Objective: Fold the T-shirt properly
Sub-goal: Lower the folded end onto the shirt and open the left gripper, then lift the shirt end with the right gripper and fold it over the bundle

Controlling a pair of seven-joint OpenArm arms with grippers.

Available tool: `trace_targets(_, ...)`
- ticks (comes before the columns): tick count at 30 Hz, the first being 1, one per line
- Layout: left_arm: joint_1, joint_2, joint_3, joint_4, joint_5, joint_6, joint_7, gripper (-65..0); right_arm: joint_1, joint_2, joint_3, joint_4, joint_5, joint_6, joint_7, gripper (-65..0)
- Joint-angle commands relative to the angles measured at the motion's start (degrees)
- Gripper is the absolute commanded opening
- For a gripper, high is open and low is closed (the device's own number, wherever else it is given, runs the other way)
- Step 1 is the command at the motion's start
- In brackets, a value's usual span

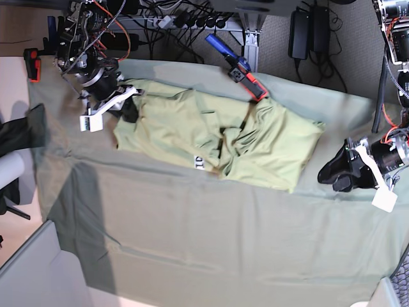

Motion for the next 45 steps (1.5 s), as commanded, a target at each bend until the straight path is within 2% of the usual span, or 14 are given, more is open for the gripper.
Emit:
trace_targets(1, -0.90, -0.81, -1.20, 1.09, -2.43, -0.54, 0.11, -22.0, 0.11, 1.64, 0.31, 0.31, -2.64, 0.92, -0.81, -65.0)
trace_targets(4, -0.83, -0.87, -3.93, 1.09, -7.08, -0.54, 4.26, -22.0, 0.11, 3.26, 0.37, 0.31, -2.64, 0.92, -0.81, -65.0)
trace_targets(6, -0.20, -1.49, -5.07, 1.09, -9.73, -0.54, 5.16, -22.0, 0.09, 4.11, 0.61, 0.31, -2.67, 0.92, -0.85, -65.0)
trace_targets(13, 0.55, -4.02, -5.97, 1.09, -10.14, -0.54, 5.22, -22.0, 0.11, 6.95, 2.34, 0.31, -2.67, 0.90, -0.85, -65.0)
trace_targets(18, 0.55, -5.46, -5.97, 1.09, -10.12, -0.54, 5.25, -22.0, 0.11, 8.55, 6.60, 0.31, -2.43, 0.90, -1.07, -65.0)
trace_targets(23, 0.55, -6.34, -6.03, 1.09, -10.01, -0.54, 5.22, -22.0, 0.11, 10.10, 12.35, 0.33, 2.95, 0.92, -1.36, -65.0)
trace_targets(25, 0.55, -6.34, -6.25, 1.09, -9.92, -0.54, 5.20, -22.0, 0.15, 10.49, 14.14, 0.44, 7.37, 0.92, -1.86, -65.0)
trace_targets(28, 0.55, -6.34, -6.29, 1.09, -9.68, -0.54, 5.20, -22.0, 0.59, 10.58, 14.93, 1.38, 14.58, 1.11, -5.70, -65.0)
trace_targets(32, 0.55, -6.36, -6.29, 1.09, -9.18, -0.54, 5.20, -22.0, 0.57, 8.24, 14.91, 5.55, 17.62, 2.36, -7.34, -65.0)
trace_targets(36, 0.57, -6.93, -6.29, 1.09, -8.81, -0.54, 5.20, -22.0, 0.55, 3.72, 14.62, 11.15, 17.99, 2.38, -8.26, -65.0)
trace_targets(45, 0.57, -11.98, -6.29, 1.09, -8.83, -0.54, 4.96, -22.0, 0.39, -6.51, 9.60, 17.55, 19.04, 2.43, -9.18, -65.0)
